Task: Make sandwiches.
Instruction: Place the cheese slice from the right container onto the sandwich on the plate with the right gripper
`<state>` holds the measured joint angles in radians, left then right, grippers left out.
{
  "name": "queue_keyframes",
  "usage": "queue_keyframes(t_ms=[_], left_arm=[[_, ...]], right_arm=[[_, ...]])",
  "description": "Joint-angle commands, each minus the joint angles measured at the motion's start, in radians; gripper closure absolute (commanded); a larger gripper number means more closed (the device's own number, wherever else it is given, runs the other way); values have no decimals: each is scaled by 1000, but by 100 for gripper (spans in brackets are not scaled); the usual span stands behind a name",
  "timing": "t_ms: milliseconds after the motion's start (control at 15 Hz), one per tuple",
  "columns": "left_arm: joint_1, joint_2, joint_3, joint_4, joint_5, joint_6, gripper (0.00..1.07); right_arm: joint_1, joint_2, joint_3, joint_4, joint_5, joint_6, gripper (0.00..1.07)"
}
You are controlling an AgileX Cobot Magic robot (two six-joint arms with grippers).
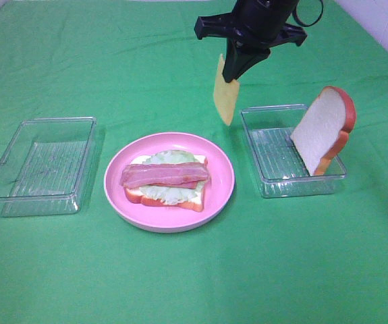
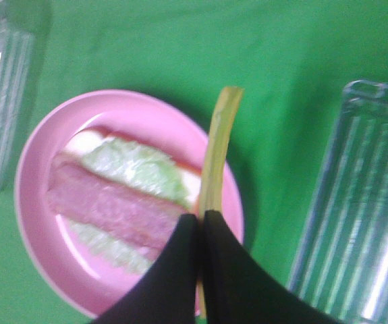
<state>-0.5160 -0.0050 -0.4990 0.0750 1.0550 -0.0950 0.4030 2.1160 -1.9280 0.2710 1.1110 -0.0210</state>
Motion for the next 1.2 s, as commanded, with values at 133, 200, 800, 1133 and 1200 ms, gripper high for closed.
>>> queue_keyframes(t_ms=[133, 200, 800, 1133, 1200], left_arm=[[-2, -20, 1, 2, -10, -1, 33], [-2, -20, 1, 2, -10, -1, 33], [-2, -20, 1, 2, -10, 0, 33], [-2, -20, 1, 2, -10, 0, 33], [-2, -20, 1, 2, -10, 0, 33]], right_arm=[[-1, 5, -3, 270, 90, -182, 107], [1, 11, 4, 347, 120, -228, 107], [1, 185, 107, 715, 164, -380, 107], [1, 201, 107, 693, 171, -350, 107], [1, 201, 107, 684, 171, -347, 103]])
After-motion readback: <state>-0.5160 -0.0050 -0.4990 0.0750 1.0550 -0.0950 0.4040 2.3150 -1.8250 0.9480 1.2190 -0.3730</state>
